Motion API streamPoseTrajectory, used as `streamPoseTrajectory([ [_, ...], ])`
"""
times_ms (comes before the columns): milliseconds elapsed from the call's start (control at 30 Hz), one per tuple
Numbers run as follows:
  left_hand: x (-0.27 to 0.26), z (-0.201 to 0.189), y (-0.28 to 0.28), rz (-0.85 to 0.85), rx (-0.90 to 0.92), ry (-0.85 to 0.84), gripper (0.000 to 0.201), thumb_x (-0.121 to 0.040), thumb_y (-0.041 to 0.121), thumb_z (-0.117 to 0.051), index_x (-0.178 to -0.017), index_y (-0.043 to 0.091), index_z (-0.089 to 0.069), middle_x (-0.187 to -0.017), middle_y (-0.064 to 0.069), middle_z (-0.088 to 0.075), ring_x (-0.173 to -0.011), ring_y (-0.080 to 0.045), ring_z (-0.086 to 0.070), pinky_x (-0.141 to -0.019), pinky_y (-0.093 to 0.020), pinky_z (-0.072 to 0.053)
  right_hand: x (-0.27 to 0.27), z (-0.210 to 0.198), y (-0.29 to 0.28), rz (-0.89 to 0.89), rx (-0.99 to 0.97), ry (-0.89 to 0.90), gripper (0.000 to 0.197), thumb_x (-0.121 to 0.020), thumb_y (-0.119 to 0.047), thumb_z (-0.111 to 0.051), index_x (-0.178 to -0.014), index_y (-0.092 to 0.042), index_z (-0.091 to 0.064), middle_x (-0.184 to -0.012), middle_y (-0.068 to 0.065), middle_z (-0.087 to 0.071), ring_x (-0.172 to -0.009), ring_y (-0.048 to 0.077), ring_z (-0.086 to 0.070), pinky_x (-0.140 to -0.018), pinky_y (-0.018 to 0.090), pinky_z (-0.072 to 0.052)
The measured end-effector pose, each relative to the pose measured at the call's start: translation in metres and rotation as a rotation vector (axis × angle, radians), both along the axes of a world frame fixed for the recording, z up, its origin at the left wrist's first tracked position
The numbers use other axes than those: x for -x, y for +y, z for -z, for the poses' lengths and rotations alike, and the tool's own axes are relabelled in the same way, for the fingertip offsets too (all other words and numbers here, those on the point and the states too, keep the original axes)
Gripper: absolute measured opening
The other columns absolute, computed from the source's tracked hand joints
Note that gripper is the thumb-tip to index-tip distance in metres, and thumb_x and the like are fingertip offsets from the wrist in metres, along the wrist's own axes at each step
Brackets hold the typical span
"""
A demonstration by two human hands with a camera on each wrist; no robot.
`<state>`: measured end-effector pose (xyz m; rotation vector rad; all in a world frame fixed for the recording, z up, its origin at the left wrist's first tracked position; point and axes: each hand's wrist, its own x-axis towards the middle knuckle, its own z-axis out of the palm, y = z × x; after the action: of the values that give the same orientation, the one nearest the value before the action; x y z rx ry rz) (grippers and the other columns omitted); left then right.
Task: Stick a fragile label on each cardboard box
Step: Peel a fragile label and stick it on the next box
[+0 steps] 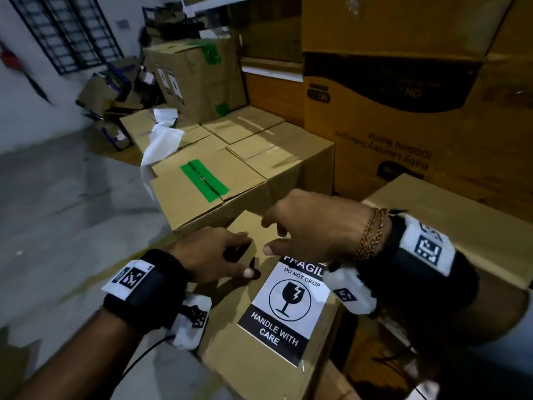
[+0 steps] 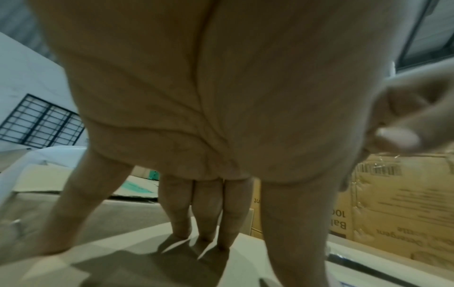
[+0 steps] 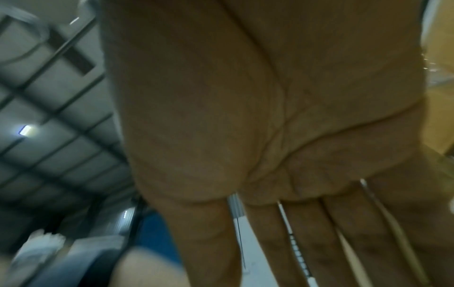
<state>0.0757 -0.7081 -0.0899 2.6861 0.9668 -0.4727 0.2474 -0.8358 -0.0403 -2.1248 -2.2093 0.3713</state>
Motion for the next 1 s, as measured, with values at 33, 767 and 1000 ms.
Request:
streamPoseTrajectory([
  [33, 0.001, 0.000, 0.001, 0.002, 0.004, 0.001, 0.084, -0.086, 0.073, -0.063, -0.158, 0.040, -0.034, -0.148, 0.011, -0.056, -0.124, -0.010, -0.055, -0.097, -0.027, -0.044, 0.003, 0.005, -0.002, -0.007, -0.007, -0.007, 0.052, -0.097, -0.051, -0.065, -0.140, -0.022, -0.059, -0.124, 0.001, -0.068, -0.108, 0.019, -0.065, -0.094, 0.040, -0.057],
  [767, 0.009, 0.014, 0.008, 0.041, 0.028, -0.022, 0.083, -0.090, 0.067, -0.061, -0.160, 0.038, -0.028, -0.164, 0.014, -0.032, -0.143, -0.015, -0.042, -0.112, -0.035, -0.038, 0.018, 0.023, -0.047, 0.053, 0.060, -0.046, 0.031, -0.096, -0.060, -0.057, -0.110, -0.033, -0.058, -0.099, -0.010, -0.059, -0.096, 0.019, -0.062, -0.074, 0.034, -0.048],
  [1000, 0.008, 0.011, 0.001, 0.012, 0.024, -0.013, 0.082, -0.091, 0.068, -0.060, -0.160, 0.037, -0.028, -0.159, 0.010, -0.043, -0.134, -0.015, -0.051, -0.099, -0.029, -0.042, 0.022, 0.013, -0.044, -0.018, -0.103, 0.155, 0.059, -0.096, -0.060, -0.060, -0.148, -0.033, -0.051, -0.124, -0.008, -0.071, -0.109, 0.007, -0.066, -0.092, 0.036, -0.058],
])
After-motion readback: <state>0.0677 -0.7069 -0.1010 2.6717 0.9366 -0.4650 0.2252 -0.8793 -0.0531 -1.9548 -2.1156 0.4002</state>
